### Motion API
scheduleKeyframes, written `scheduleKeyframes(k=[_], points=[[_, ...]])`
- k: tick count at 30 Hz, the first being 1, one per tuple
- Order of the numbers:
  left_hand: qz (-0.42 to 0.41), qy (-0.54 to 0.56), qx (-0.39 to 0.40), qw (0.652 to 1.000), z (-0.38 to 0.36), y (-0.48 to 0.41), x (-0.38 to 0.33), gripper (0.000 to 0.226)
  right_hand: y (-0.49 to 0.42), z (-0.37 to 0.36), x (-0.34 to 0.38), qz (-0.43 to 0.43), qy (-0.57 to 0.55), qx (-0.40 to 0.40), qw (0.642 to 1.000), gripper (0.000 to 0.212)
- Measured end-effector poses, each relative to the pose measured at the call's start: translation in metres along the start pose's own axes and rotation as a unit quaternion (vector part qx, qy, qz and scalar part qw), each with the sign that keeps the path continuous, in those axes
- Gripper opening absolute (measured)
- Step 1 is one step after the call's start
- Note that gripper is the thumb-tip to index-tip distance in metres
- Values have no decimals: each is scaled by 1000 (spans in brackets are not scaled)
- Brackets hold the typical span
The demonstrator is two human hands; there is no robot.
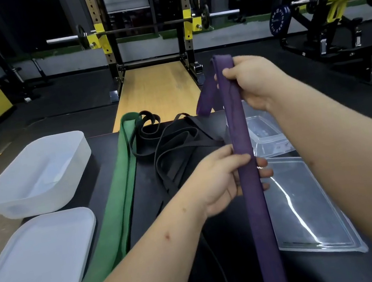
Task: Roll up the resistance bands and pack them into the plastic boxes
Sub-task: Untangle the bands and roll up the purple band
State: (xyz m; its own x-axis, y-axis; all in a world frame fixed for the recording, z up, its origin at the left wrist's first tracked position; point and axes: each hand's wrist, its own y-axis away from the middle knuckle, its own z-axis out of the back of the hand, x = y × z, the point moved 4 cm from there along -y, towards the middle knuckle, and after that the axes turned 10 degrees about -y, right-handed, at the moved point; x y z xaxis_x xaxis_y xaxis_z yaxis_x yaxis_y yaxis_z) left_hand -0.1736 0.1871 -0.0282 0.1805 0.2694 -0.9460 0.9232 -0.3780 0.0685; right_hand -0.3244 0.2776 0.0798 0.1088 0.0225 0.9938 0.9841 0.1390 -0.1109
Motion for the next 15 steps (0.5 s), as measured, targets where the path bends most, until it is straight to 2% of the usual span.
scheduleKeyframes(k=[3, 5, 7, 10, 11, 13, 15], points=[[6, 4, 12, 1000, 6, 2, 10, 26, -45, -4, 4, 14, 37, 1, 999, 32], [22, -2, 8, 1000, 13, 1, 15, 30, -66, -10, 12, 35, 12, 6, 999, 36], [36, -9, -9, 999, 20, -3, 17, 27, -91, -16, 12, 40, -9, 14, 999, 31], [65, -8, -70, 995, 37, -22, 22, 25, -119, -20, -9, -2, 109, 15, 994, 17], [78, -6, -93, 993, 42, -28, 25, 25, -118, -20, -18, -21, 167, 16, 986, 4], [94, -4, -142, 985, 49, -38, 30, 22, -107, -19, -36, -56, 254, 4, 965, 17], [99, 3, -183, 978, 54, -43, 34, 20, -81, -16, -51, -71, 298, 0, 952, 13]])
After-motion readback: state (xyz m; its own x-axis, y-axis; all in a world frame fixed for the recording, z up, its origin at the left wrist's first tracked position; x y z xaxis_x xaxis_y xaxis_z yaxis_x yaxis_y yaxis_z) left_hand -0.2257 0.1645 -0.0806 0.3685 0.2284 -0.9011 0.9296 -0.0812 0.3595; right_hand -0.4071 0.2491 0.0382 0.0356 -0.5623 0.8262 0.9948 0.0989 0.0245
